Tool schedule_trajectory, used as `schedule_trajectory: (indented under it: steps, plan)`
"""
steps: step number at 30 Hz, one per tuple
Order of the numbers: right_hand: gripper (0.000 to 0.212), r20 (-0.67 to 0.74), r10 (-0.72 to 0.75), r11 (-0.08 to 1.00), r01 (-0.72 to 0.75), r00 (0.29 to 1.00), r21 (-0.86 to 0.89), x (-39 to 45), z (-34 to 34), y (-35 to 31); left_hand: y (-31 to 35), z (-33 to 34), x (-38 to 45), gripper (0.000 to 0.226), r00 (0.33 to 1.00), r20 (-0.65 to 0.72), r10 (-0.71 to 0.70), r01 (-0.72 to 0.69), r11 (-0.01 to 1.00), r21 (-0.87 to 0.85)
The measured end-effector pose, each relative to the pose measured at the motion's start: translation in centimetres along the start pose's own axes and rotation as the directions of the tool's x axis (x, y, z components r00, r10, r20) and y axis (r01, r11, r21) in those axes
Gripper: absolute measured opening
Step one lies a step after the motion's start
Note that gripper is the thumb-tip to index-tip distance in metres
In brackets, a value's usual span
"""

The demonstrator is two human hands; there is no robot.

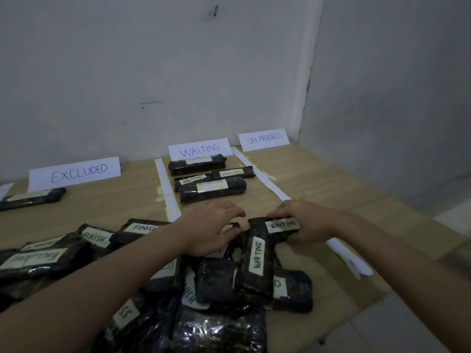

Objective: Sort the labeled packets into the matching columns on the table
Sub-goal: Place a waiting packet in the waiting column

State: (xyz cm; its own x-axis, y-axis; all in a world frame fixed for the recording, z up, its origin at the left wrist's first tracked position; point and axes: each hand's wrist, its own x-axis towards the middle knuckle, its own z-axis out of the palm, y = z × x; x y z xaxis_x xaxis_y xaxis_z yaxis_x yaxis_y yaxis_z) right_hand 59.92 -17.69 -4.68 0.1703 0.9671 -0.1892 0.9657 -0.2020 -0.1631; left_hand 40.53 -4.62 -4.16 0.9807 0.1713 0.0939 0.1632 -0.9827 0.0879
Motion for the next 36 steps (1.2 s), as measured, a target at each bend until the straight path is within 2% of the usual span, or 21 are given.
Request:
schedule_trajectory:
  steps: [3, 6, 11, 14, 16, 20, 23, 26, 28, 32, 36]
  plan:
    - [0.065, -0.140, 0.027, 0.999, -0.030, 0.990, -0.016, 0.4, -0.1, -0.2, -0.5, -0.1, -0.6, 0.040, 1.000, -0.005, -0.017, 0.017, 1.000, -0.011]
    - [0.066, -0.330, -0.013, 0.998, -0.010, 0.944, -0.069, 1.1, 0.1, -0.5, -1.2, -0.1, -1.3, 0.039, 0.999, -0.019, -0.050, 0.049, 0.998, -0.032]
    - [0.066, -0.608, -0.120, 0.993, 0.106, 0.785, -0.060, 3.1, 0.0, -2.1, -2.7, -0.1, -2.5, 0.039, 0.983, -0.077, -0.168, 0.158, 0.979, -0.129]
    - [0.067, -0.689, -0.157, 0.981, 0.192, 0.707, -0.026, 4.4, -0.1, -3.7, -3.6, -0.2, -2.7, 0.035, 0.950, -0.128, -0.283, 0.239, 0.929, -0.284]
    - [0.068, -0.711, -0.168, 0.974, 0.224, 0.683, -0.015, 5.2, -0.3, -4.7, -4.2, -0.4, -2.8, 0.033, 0.928, -0.157, -0.339, 0.268, 0.896, -0.354]
    - [0.068, -0.691, -0.212, 0.965, 0.261, 0.691, -0.035, 6.7, -0.4, -5.9, -5.6, -0.6, -3.6, 0.031, 0.908, -0.163, -0.385, 0.308, 0.880, -0.362]
    - [0.066, -0.631, -0.205, 0.971, 0.238, 0.748, -0.034, 7.8, -0.3, -6.6, -6.6, -0.6, -4.6, 0.028, 0.901, -0.139, -0.410, 0.346, 0.875, -0.340]
    - [0.060, -0.450, -0.173, 0.980, 0.201, 0.876, 0.014, 8.7, 0.0, -6.8, -7.5, -0.6, -5.5, 0.028, 0.889, -0.125, -0.441, 0.384, 0.865, -0.324]
    - [0.058, -0.311, -0.190, 0.979, 0.203, 0.931, 0.012, 9.1, 0.1, -6.8, -7.9, -0.6, -5.9, 0.030, 0.885, -0.116, -0.451, 0.396, 0.861, -0.320]
    - [0.057, -0.135, -0.204, 0.979, 0.203, 0.970, -0.022, 10.2, 0.5, -6.7, -8.4, -0.7, -6.2, 0.031, 0.883, -0.120, -0.455, 0.397, 0.857, -0.328]
    - [0.056, -0.077, -0.189, 0.982, 0.188, 0.979, -0.021, 11.2, 0.8, -6.3, -8.2, -0.7, -6.2, 0.031, 0.889, -0.110, -0.444, 0.387, 0.859, -0.336]
